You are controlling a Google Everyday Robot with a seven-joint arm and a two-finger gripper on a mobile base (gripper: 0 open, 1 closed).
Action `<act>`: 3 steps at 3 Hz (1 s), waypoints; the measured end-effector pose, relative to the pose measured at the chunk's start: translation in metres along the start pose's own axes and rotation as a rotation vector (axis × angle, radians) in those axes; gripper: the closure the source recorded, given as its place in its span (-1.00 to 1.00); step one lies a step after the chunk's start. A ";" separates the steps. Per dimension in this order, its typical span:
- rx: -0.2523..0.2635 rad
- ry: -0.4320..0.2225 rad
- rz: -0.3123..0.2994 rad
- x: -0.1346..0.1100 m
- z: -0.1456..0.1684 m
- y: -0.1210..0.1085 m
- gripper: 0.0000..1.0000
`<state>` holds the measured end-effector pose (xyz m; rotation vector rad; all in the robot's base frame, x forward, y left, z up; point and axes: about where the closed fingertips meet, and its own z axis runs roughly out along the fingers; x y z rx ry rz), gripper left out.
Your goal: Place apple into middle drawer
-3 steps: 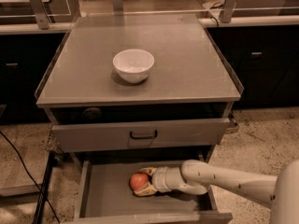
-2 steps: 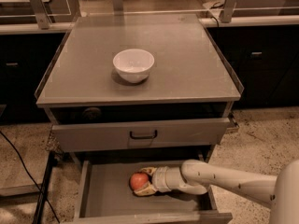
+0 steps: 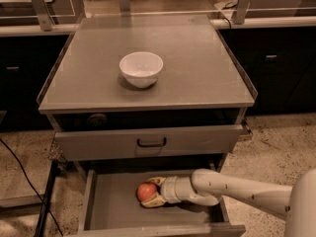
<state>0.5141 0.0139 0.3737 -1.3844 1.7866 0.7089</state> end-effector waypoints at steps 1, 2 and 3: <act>0.000 0.000 0.000 0.000 0.000 0.000 -0.72; -0.001 0.000 0.000 0.000 0.000 0.000 -1.00; -0.001 0.000 0.000 0.000 0.000 0.000 -1.00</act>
Offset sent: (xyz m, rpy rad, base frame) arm 0.0000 0.0000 0.0000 0.0000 0.0000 0.0000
